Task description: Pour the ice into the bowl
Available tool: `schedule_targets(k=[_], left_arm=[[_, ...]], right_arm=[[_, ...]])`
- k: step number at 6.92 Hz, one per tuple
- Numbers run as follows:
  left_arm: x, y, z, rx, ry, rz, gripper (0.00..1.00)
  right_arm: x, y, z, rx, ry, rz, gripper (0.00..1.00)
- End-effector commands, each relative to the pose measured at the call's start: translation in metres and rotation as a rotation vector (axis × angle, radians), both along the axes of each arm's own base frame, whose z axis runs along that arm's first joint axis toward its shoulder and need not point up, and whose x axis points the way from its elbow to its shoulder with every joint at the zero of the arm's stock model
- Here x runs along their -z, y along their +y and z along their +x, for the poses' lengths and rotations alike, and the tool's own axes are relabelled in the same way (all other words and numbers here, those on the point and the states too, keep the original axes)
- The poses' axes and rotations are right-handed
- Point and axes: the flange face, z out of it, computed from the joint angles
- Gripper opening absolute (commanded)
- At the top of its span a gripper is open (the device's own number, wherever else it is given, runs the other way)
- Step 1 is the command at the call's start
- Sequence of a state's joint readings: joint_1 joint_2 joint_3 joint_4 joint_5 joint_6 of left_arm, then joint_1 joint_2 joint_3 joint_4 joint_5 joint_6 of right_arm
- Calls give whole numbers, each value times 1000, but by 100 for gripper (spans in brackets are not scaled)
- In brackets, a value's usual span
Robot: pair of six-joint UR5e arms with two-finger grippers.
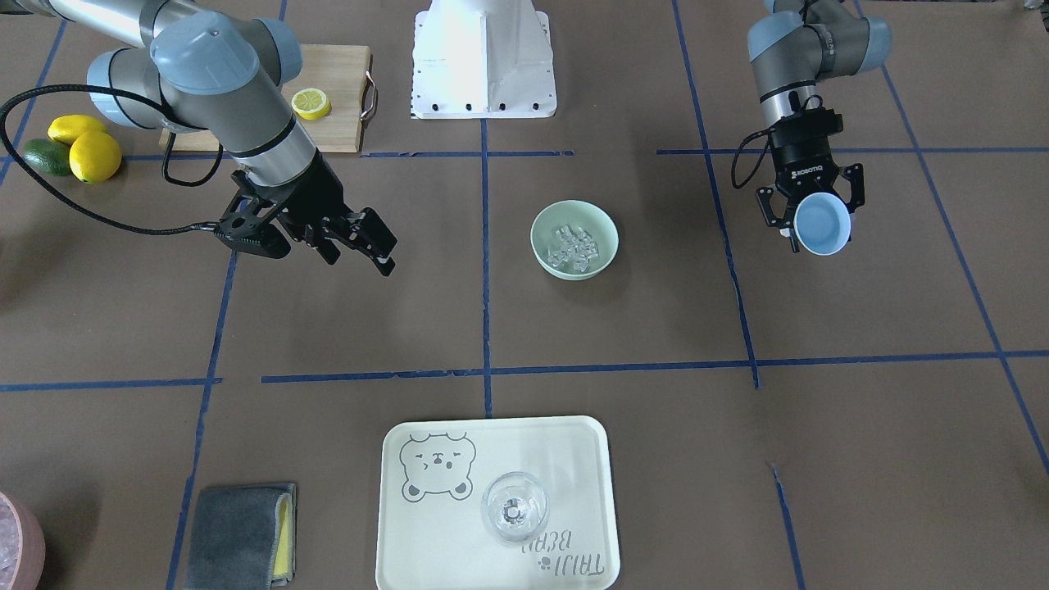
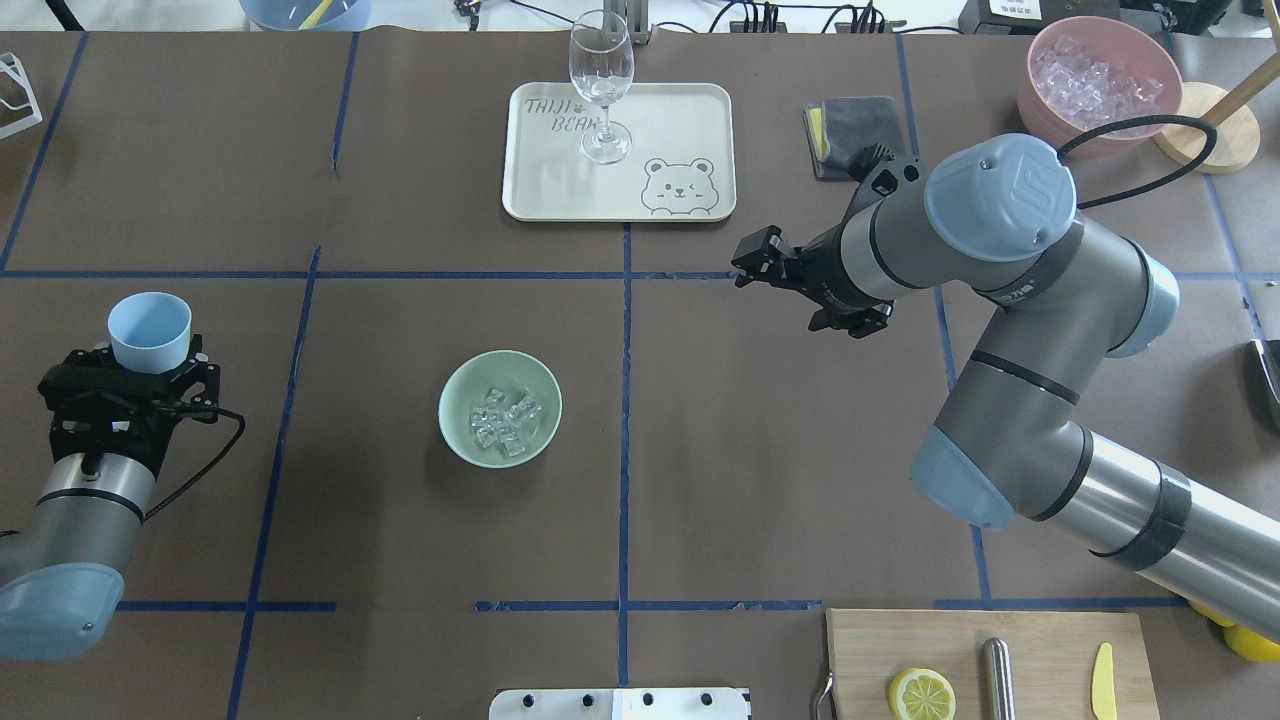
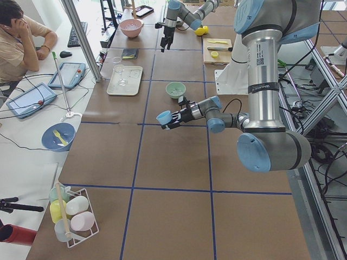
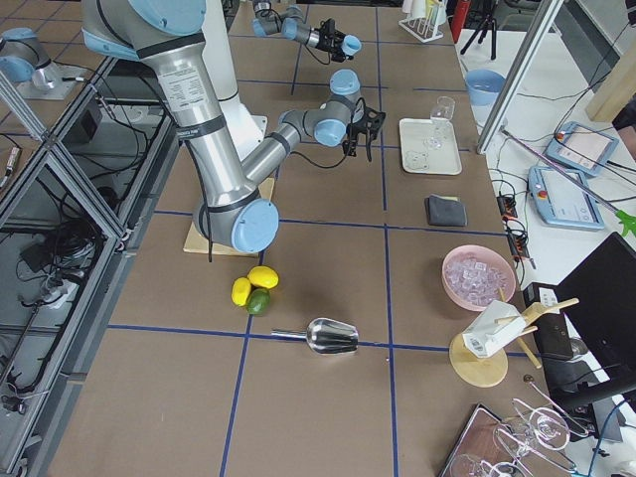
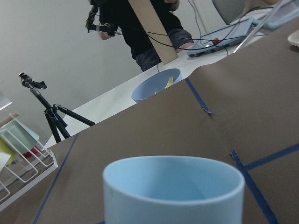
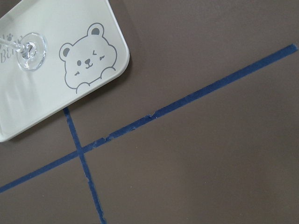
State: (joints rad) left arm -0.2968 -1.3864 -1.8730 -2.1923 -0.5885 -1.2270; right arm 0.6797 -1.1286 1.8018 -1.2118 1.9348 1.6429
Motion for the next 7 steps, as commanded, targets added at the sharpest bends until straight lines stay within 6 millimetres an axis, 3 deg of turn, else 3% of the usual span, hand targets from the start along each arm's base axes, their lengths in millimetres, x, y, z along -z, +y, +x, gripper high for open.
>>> schedule_targets(k=[1,2,3,5,7], left_arm=[[-18,-20,-25,155,161,-28,0],[-33,-26,-36,182,133,-32,0],[-63,-23,-51,229,106,-23,0],[-78,-19,-59,293,239,-34,0],[-117,-18,-60,348,270,-46,0]], right_arm=[[1,-1,1,-12,3,7,100],[-1,-2,1,-14,6,5,100],[-1,-8,10,-26,4,4,100],[-2,-16,20,-38,3,-3,100],[-1,-17,20,-42,3,0,100]])
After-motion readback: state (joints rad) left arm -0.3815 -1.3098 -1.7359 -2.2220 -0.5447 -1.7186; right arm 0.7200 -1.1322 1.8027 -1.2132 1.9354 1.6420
